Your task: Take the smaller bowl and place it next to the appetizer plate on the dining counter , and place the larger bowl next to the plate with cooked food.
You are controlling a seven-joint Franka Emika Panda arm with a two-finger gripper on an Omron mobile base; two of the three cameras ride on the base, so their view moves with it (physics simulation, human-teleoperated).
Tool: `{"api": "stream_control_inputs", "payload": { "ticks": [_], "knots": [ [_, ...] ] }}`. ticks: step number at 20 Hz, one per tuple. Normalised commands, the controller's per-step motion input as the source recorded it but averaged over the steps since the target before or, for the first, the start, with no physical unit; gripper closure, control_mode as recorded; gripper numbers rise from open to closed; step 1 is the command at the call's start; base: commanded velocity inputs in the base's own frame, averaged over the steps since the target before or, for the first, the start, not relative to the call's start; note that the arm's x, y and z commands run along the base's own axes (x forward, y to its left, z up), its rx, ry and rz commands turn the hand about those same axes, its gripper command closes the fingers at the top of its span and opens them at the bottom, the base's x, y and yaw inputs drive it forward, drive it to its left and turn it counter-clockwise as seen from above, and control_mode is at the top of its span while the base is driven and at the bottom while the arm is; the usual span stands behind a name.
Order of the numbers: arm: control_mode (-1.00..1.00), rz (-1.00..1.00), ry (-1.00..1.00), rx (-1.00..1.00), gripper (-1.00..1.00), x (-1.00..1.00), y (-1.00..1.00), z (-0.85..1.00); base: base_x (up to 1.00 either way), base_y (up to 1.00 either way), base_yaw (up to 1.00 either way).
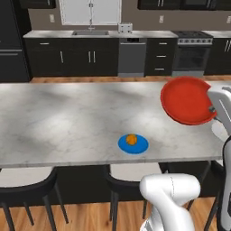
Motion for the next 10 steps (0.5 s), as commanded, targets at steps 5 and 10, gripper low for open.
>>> {"api": "stream_control_inputs", "payload": {
  "ticks": [5,10],
  "knots": [
    [1.00,0.00,0.00,0.00,1.00,0.00,0.00,0.00,0.35,0.00,-0.30],
    [-1.00,0.01,0.18,0.00,1.00,0.27,-0.05,-0.32,0.11,0.00,-0.05]
  ]
}}
